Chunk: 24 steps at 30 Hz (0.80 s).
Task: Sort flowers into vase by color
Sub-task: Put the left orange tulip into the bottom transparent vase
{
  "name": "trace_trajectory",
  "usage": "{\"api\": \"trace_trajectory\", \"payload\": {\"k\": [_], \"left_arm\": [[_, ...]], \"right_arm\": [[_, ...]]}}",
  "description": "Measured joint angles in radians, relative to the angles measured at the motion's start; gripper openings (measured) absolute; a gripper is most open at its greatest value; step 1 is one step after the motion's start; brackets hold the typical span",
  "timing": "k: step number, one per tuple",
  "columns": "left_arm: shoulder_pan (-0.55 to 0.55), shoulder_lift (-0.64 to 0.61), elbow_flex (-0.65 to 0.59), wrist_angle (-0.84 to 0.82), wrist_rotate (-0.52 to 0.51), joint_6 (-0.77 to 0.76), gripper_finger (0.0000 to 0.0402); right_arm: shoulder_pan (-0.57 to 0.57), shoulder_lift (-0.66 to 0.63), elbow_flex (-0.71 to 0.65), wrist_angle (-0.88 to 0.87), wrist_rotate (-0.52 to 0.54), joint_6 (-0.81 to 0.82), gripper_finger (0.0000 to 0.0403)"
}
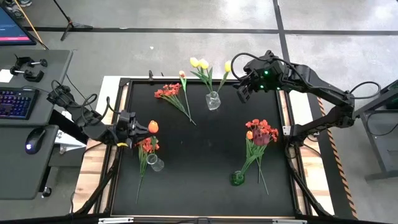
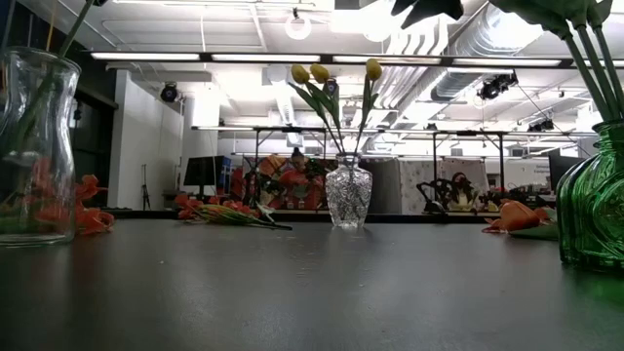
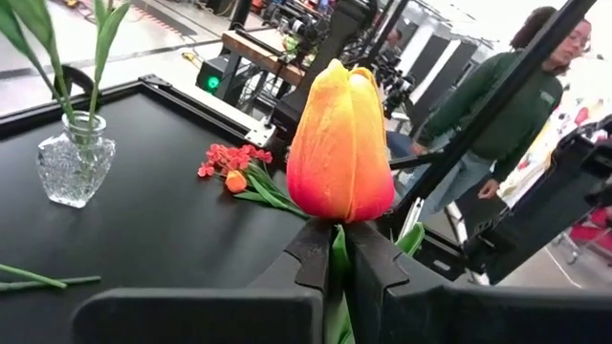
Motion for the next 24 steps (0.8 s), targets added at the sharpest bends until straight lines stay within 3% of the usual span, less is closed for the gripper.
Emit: {"api": "trace_trajectory", "payload": {"k": [11, 24], "left_arm": [[0.000, -0.010, 0.000, -0.003, 0.107, -0.057, 0.0044], [0.000, -0.116, 0.001, -0.079, 0.266, -0.211, 0.0162]], "right_arm": [[0.000, 0.000, 0.000, -0.001, 0.000, 0.040, 0.0169], [0.000, 0.000, 0.000, -0.002, 0.000, 0.042, 0.0169]]}}
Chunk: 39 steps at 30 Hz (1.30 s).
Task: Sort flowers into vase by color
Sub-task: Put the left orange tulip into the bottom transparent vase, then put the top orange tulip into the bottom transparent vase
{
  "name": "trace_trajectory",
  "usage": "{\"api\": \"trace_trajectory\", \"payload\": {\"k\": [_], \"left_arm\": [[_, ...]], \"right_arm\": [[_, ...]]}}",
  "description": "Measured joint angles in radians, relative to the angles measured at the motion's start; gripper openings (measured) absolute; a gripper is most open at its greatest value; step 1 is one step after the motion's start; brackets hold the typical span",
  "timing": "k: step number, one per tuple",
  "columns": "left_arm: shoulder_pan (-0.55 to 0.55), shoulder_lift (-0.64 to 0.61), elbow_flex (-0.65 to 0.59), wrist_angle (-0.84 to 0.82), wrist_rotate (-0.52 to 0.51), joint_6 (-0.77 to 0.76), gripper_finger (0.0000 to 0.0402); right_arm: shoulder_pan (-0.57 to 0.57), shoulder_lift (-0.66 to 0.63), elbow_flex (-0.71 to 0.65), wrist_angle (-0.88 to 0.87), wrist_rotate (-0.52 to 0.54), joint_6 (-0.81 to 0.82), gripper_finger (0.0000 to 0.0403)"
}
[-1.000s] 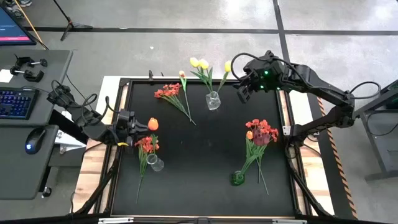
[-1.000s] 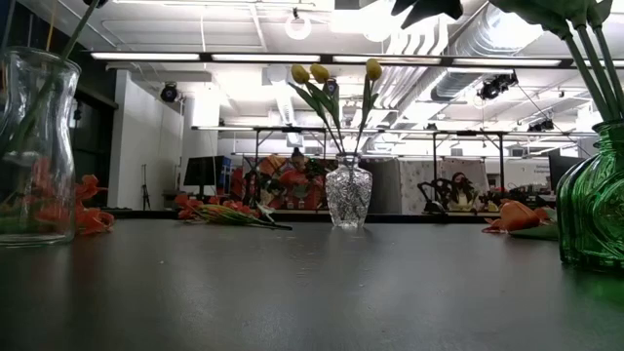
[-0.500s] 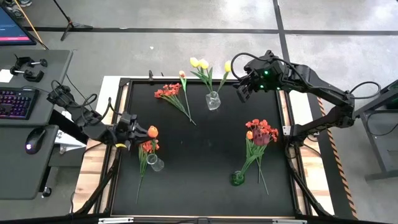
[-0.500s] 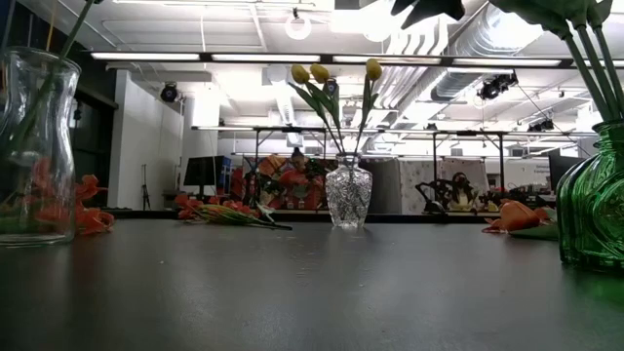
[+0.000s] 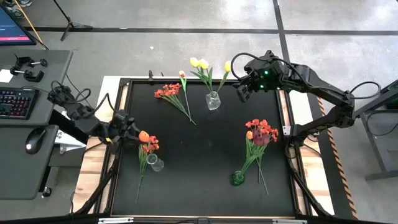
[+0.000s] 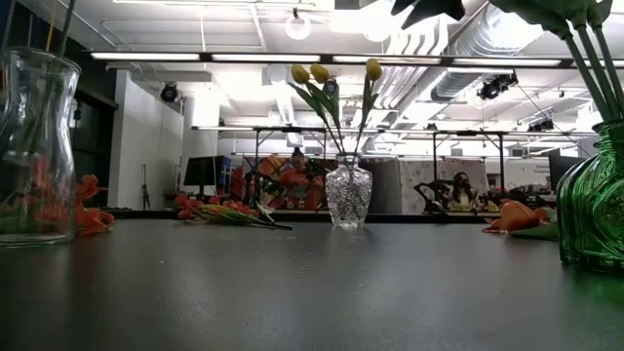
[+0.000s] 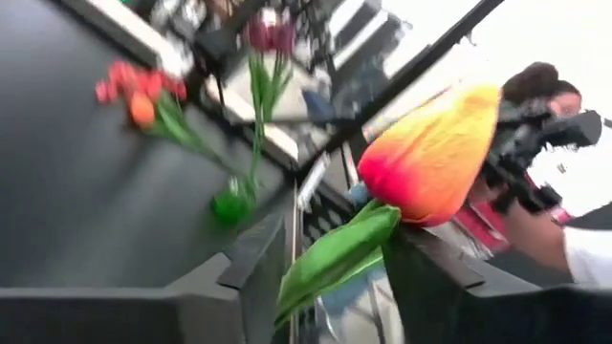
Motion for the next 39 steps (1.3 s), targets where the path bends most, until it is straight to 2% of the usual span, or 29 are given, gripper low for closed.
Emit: {"api": "trace_trajectory", "payload": {"k": [4, 12, 20, 25, 31, 39], "left_arm": [[0.000, -0.030, 0.000, -0.125, 0.126, -0.115, 0.0183], [0.000, -0.037, 0.000, -0.298, 0.383, -0.319, 0.0188], [0.000, -0.038, 0.000, -0.405, 0.462, -0.349, 0.0188], [0.000, -0.037, 0.000, -0.571, 0.439, -0.326, 0.0188], [0.001, -0.037, 0.000, -0.759, 0.293, -0.314, 0.0188], [0.010, -0.037, 0.000, -0.773, 0.071, -0.298, 0.0188]], "right_arm": [[0.000, 0.000, 0.000, 0.000, 0.000, -0.001, 0.0169], [0.000, 0.000, 0.000, 0.000, 0.000, -0.001, 0.0169], [0.000, 0.000, 0.000, 0.000, 0.000, 0.054, 0.0169], [0.000, 0.000, 0.000, 0.000, 0.000, 0.069, 0.0169], [0.000, 0.000, 0.000, 0.000, 0.000, 0.069, 0.0169], [0.000, 0.000, 0.000, 0.000, 0.000, 0.024, 0.0169]]}}
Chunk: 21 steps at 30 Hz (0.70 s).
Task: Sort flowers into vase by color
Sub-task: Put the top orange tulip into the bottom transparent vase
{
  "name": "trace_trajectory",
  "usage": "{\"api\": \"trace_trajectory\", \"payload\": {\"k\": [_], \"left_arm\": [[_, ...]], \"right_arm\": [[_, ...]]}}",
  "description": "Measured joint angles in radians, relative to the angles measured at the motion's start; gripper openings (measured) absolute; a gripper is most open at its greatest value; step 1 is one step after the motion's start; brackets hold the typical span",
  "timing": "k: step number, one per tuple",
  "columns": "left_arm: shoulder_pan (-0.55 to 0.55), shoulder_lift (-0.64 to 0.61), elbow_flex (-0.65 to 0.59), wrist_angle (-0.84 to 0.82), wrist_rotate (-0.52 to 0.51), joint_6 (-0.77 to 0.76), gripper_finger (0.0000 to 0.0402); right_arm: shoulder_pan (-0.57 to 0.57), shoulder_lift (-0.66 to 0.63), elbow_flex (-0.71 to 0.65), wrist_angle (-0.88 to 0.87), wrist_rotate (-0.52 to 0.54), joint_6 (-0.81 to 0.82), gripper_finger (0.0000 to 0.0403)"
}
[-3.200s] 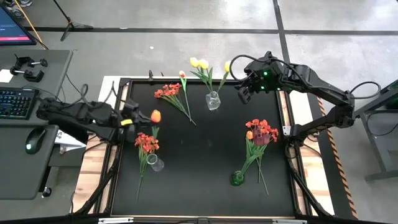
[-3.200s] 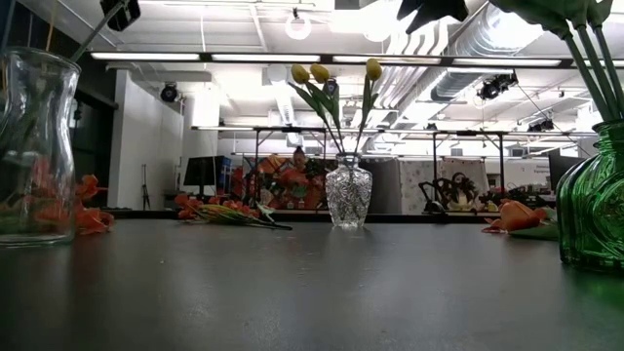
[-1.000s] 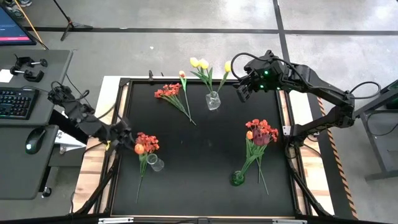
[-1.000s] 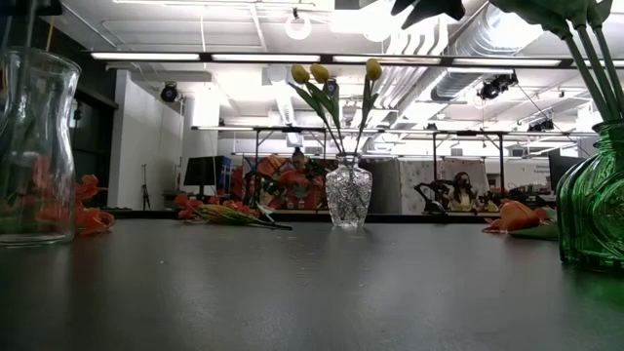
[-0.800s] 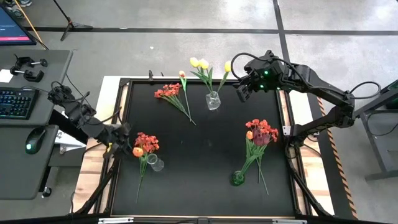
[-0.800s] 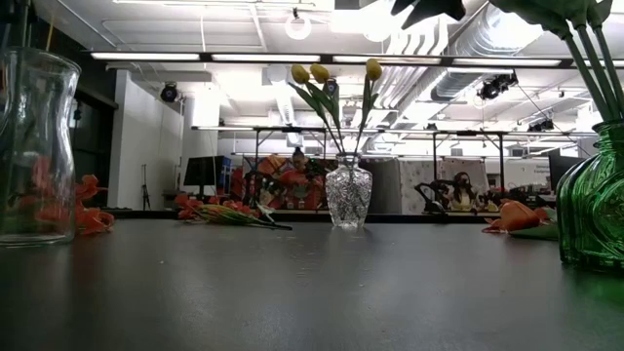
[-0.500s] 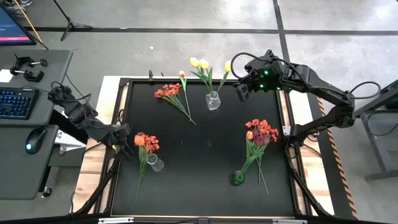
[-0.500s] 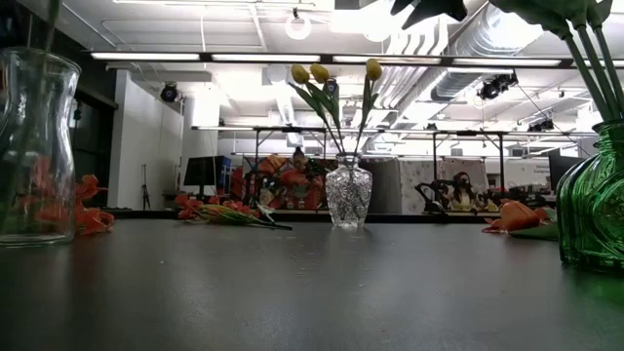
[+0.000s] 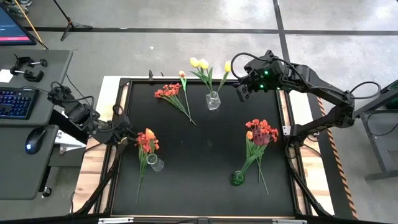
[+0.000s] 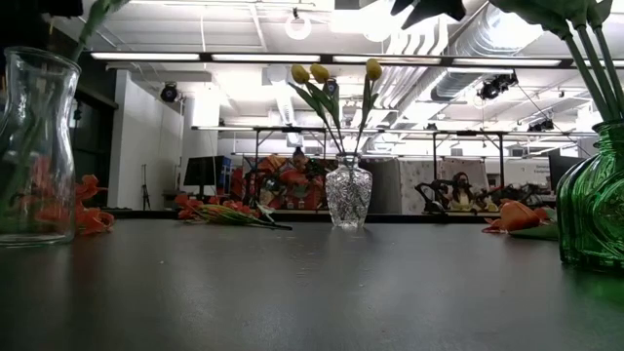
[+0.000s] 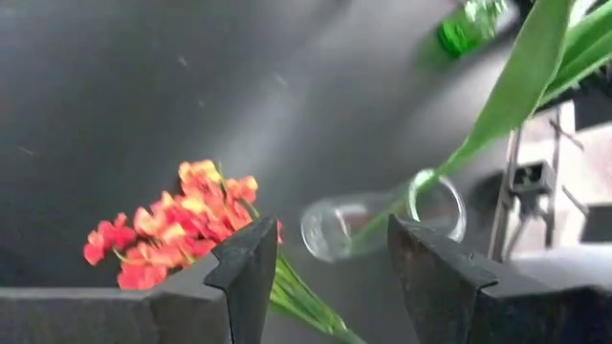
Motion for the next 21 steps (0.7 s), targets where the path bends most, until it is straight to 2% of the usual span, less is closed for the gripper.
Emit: {"api": "trace_trajectory", "payload": {"k": [11, 21], "left_arm": [[0.055, 0.000, 0.000, -0.003, -0.122, -0.003, 0.0188], [0.091, 0.000, 0.000, -0.074, -0.124, 0.068, 0.0188]], "right_arm": [[-0.001, 0.000, 0.000, 0.015, 0.002, -0.212, 0.0169], [-0.001, 0.001, 0.000, 0.014, 0.002, -0.299, 0.0169]]}}
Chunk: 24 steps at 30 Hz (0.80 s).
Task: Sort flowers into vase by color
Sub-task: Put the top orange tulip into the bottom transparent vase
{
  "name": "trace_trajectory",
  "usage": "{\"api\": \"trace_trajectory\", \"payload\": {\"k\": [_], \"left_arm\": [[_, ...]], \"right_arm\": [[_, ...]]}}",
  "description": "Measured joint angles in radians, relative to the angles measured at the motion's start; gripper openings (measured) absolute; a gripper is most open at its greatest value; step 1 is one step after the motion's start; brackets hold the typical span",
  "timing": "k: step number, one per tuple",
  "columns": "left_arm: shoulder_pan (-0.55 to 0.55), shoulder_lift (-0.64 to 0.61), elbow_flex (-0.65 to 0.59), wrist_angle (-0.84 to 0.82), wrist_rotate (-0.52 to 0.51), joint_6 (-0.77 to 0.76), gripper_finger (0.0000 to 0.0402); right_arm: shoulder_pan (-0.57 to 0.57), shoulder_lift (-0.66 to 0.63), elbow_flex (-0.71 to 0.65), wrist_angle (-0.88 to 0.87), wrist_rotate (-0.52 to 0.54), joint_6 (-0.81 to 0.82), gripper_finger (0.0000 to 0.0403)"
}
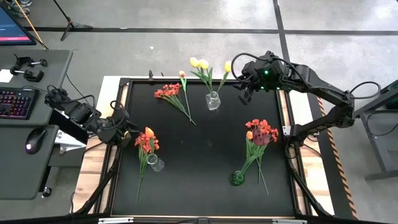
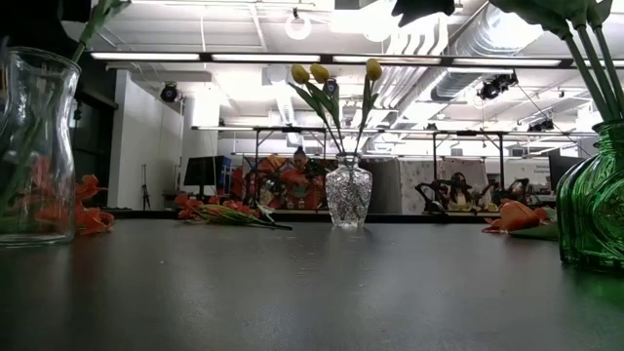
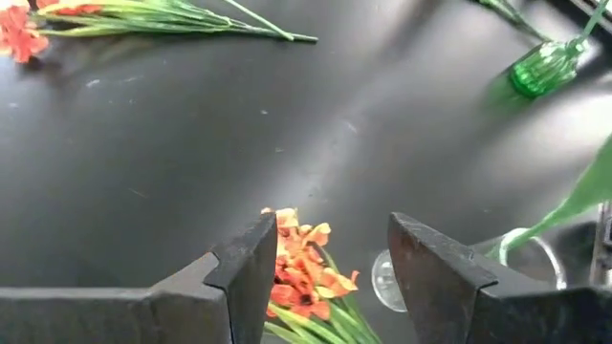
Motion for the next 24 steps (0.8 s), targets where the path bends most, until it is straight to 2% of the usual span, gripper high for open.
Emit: {"api": "trace_trajectory", "payload": {"k": [9, 15, 24], "left_arm": [[0.014, 0.000, 0.000, -0.003, -0.010, 0.084, 0.0188], [0.014, 0.000, 0.000, 0.027, -0.008, 0.090, 0.0188], [0.014, 0.000, 0.000, 0.104, 0.069, 0.136, 0.0188]], "right_arm": [[0.000, 0.000, 0.000, 0.000, -0.001, 0.005, 0.0169], [0.000, 0.000, 0.000, 0.006, -0.002, 0.066, 0.0169], [0.000, 0.000, 0.000, 0.005, -0.002, 0.138, 0.0169]]}}
